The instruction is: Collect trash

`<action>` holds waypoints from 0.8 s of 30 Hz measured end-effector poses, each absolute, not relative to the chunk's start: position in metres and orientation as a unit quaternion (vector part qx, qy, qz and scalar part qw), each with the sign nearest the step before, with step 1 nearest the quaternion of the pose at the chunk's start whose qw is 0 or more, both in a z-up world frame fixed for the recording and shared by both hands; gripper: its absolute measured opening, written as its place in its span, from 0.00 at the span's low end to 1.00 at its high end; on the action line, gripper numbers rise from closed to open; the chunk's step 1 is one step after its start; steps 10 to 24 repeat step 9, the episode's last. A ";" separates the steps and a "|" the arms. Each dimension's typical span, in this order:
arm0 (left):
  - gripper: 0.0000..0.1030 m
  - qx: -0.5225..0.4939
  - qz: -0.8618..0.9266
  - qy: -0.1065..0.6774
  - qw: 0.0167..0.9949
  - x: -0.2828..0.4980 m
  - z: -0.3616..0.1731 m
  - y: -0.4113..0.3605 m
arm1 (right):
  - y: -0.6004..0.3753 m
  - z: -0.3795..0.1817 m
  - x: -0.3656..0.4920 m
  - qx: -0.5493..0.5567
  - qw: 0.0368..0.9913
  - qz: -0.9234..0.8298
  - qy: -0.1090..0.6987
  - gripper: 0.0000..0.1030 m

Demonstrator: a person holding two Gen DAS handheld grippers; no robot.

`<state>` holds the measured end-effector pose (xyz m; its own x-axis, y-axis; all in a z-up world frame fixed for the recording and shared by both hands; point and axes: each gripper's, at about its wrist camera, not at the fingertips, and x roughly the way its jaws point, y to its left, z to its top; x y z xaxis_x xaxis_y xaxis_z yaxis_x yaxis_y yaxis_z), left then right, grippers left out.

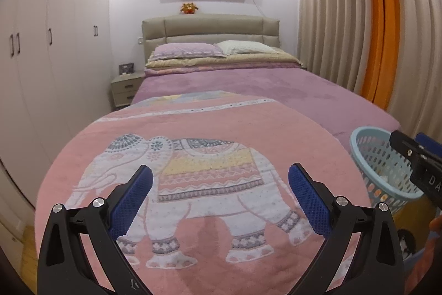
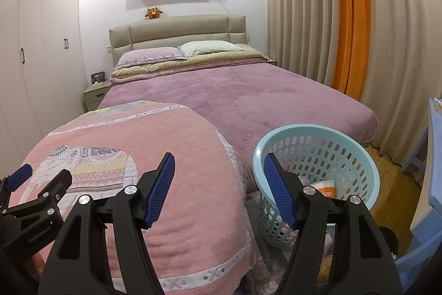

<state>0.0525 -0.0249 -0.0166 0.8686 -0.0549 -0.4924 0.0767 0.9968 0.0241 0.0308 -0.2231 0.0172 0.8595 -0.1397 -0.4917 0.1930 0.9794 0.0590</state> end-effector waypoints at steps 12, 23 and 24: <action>0.93 0.027 0.006 0.297 0.954 0.050 -0.017 -0.013 | -0.205 0.017 0.044 0.053 0.959 -0.056 0.271 0.74; 0.93 0.027 0.006 0.297 0.954 0.050 -0.017 -0.013 | -0.205 0.017 0.044 0.053 0.959 -0.056 0.271 0.74; 0.93 0.027 0.006 0.297 0.954 0.050 -0.017 -0.013 | -0.205 0.017 0.044 0.053 0.959 -0.056 0.271 0.74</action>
